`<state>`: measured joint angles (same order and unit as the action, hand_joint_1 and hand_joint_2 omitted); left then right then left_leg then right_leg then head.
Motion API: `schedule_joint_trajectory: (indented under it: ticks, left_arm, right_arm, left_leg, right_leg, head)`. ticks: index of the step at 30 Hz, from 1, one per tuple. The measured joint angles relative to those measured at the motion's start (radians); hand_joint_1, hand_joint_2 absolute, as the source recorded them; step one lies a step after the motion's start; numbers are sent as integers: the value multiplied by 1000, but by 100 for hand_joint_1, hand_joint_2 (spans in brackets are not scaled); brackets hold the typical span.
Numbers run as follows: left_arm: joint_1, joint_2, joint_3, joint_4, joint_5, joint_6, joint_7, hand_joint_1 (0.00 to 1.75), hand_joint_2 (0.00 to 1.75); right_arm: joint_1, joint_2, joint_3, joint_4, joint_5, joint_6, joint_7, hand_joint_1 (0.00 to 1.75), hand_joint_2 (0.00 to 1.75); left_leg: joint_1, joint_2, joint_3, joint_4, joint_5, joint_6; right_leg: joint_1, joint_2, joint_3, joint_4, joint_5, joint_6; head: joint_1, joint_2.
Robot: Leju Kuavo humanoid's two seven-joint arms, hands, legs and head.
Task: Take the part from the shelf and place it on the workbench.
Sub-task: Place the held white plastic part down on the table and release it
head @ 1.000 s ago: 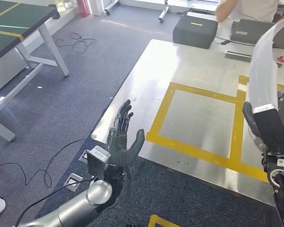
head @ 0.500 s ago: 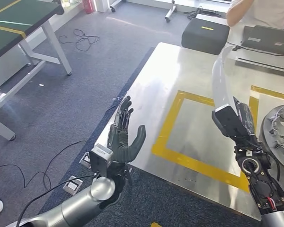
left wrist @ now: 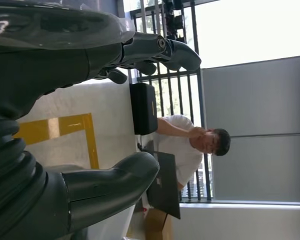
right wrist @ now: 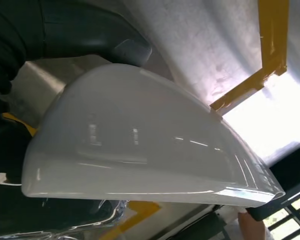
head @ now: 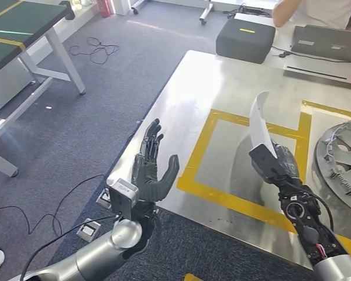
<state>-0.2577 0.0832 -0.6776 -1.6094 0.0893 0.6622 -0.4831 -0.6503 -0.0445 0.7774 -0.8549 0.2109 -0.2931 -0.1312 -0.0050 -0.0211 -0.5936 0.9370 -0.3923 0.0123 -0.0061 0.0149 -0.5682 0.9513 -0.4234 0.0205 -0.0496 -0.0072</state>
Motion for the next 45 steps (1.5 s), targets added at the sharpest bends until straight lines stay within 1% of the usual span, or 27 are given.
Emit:
schedule_joint_trajectory:
  ticks: [3,11,15,23,27,31,34,38,45]
  left_arm:
    - [0,0,-2,0,2,5,-4,0,175]
    - [0,4,-4,0,15,9,-21,0,175]
    - [0,5,-4,0,17,8,-30,0,175]
    - [1,5,-5,0,34,-9,-31,0,175]
    - [1,5,-5,0,33,-10,-30,0,0]
    - [1,5,-6,0,29,-5,-22,0,0]
    - [3,7,-6,0,25,0,-15,0,0]
    - [8,12,-6,0,19,8,-13,0,0]
    - [14,20,-6,0,11,10,-13,0,0]
  right_arm:
    - [0,1,7,44,-1,-5,0,175,175]
    - [4,1,15,114,-4,-16,-6,175,175]
    - [6,1,17,130,-7,-15,-8,0,0]
    - [19,1,21,149,-18,-19,-1,0,0]
    - [27,1,21,149,-43,-27,-7,0,0]
    - [37,0,15,138,-95,-48,-25,0,0]
    - [52,-5,2,94,-143,-74,-35,0,0]
    - [76,-16,-18,-6,-188,-100,-37,0,0]
    - [125,-35,-45,-209,-207,-146,-59,0,0]
  left_leg:
    - [1,0,0,0,0,-3]
    - [1,0,1,1,0,-4]
    - [1,0,2,1,-1,-4]
    - [0,0,3,1,-1,-4]
    - [0,0,3,1,-1,-4]
    - [0,0,3,1,-1,-4]
    - [0,0,3,1,-1,-4]
    - [0,1,3,2,-1,-4]
    - [0,1,3,1,-1,-4]
  right_leg:
    - [0,0,0,0,0,0]
    - [-2,0,3,-2,0,-1]
    - [-2,0,5,-3,1,-1]
    - [-4,0,5,-4,2,0]
    - [-4,0,5,-4,2,0]
    - [-4,0,5,-3,2,0]
    - [-4,0,5,-3,2,0]
    - [-4,1,5,-3,2,0]
    - [-4,0,5,-3,2,0]
  head:
    - [0,0]
    - [0,0]
    - [0,0]
    - [0,0]
    - [0,0]
    - [0,0]
    - [0,0]
    - [0,0]
    - [0,0]
